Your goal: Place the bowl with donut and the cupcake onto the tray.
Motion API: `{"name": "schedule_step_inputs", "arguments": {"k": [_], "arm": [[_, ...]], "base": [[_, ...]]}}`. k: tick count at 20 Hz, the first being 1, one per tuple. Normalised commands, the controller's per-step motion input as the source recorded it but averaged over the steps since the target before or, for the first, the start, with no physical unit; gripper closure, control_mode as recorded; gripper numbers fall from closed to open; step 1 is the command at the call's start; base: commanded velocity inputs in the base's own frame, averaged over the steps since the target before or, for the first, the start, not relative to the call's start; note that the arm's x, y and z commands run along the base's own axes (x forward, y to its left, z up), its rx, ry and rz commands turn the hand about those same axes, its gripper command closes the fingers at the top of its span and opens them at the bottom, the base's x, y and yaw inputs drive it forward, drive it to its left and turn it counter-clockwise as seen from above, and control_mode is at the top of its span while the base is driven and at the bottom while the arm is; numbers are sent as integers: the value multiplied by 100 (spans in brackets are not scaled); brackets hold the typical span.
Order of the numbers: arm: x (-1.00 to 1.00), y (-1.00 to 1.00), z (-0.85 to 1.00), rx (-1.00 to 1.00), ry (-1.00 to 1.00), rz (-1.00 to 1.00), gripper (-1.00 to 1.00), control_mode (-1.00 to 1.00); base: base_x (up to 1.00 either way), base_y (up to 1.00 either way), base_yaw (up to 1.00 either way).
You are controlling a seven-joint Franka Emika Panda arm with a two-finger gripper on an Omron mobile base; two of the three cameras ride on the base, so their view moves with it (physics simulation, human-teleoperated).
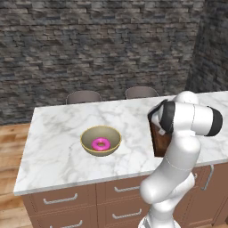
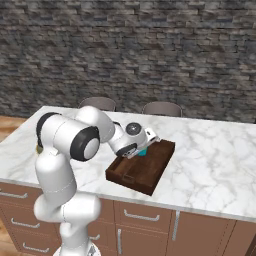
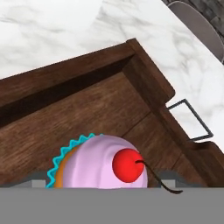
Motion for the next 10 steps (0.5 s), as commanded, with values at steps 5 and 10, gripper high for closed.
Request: {"name": "schedule_step_inputs", "arguments": {"k": [5, 10], "arm": [[0, -1, 1, 0, 0, 0, -100, -100], [-1, 8, 0, 0, 0, 0, -100, -100]], "base": [[0, 0, 0], [0, 0, 0]]}}
